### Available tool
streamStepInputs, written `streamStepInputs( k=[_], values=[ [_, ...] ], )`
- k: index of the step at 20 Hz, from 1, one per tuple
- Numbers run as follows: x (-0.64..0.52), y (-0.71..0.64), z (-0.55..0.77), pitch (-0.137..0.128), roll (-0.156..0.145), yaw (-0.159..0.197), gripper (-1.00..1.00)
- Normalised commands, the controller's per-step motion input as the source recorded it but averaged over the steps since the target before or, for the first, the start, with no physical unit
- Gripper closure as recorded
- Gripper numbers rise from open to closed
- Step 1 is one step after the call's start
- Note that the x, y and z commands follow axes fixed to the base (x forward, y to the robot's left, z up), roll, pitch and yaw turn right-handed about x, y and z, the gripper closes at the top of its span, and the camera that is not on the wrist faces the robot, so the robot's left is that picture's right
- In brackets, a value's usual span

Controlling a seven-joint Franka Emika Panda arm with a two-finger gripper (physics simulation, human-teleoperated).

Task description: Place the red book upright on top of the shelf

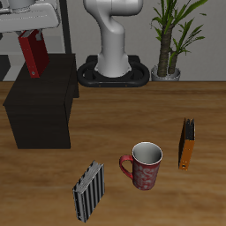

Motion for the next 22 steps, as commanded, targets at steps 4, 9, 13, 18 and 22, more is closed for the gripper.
streamStepInputs(
  k=[4,9,13,18,22],
  values=[
    [-0.03,0.02,-0.13,0.021,0.004,-0.016,1.0],
    [-0.01,-0.04,0.03,-0.016,-0.053,0.008,1.0],
    [-0.01,-0.09,0.04,-0.008,-0.08,0.008,-1.0],
    [0.05,-0.01,0.02,-0.004,-0.021,-0.007,-1.0],
    [0.04,0.07,0.02,0.002,-0.002,-0.005,-1.0]
  ],
)
